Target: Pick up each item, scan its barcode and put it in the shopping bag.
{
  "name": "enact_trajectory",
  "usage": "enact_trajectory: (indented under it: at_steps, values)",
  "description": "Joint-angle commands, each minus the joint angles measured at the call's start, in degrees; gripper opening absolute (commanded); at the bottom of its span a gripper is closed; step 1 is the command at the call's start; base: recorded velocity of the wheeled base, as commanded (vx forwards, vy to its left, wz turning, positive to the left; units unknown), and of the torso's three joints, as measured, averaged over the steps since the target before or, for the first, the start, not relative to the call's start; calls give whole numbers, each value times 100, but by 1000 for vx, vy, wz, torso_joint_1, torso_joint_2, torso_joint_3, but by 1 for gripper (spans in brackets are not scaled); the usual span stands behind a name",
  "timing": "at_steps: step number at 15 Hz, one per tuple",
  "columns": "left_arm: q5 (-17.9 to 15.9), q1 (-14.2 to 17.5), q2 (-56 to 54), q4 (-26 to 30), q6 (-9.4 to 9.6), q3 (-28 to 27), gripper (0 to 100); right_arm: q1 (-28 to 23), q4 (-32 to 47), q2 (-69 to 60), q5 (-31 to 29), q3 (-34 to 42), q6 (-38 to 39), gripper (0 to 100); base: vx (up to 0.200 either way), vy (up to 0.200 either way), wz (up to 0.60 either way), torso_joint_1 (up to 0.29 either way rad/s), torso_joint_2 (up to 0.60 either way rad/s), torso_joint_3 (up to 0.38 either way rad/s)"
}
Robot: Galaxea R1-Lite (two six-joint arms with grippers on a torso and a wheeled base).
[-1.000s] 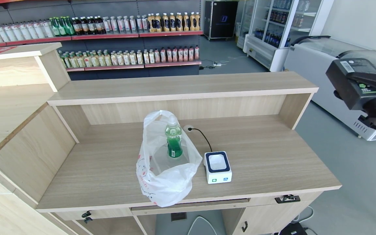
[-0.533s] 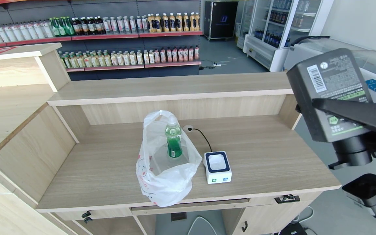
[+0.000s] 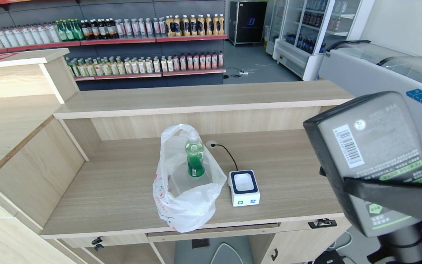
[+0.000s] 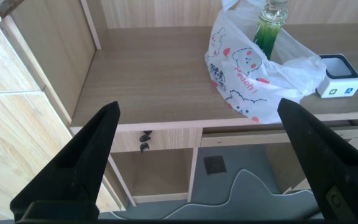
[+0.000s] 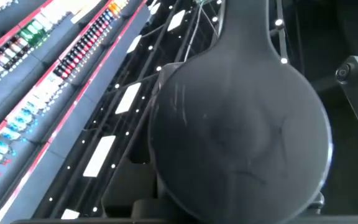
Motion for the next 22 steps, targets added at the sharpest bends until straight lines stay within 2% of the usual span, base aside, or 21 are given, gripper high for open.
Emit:
enact_trajectory:
  at_steps: [1,4,8,12,17,22]
  values:
    - [0,0,9,2,-4,0,100,109,-38,-23,-162,88,-12,0,0,0,0,0,0,0]
    - [0,0,9,2,-4,0,100,408,6,-198,-232,141,-39,0,0,0,0,0,0,0]
    - [0,0,9,2,-4,0,100,1295,-126,144,-241,167,-30,0,0,0,0,0,0,0]
    - [0,0,9,2,-4,0,100,1366,-319,56,-865,193,32,0,0,0,0,0,0,0]
    - [0,0,9,2,-4,0,100,1506,-293,-40,-900,220,67,0,0,0,0,0,0,0]
    - [0,0,9,2,-4,0,100,1313,-275,-418,-988,272,49,0,0,0,0,0,0,0]
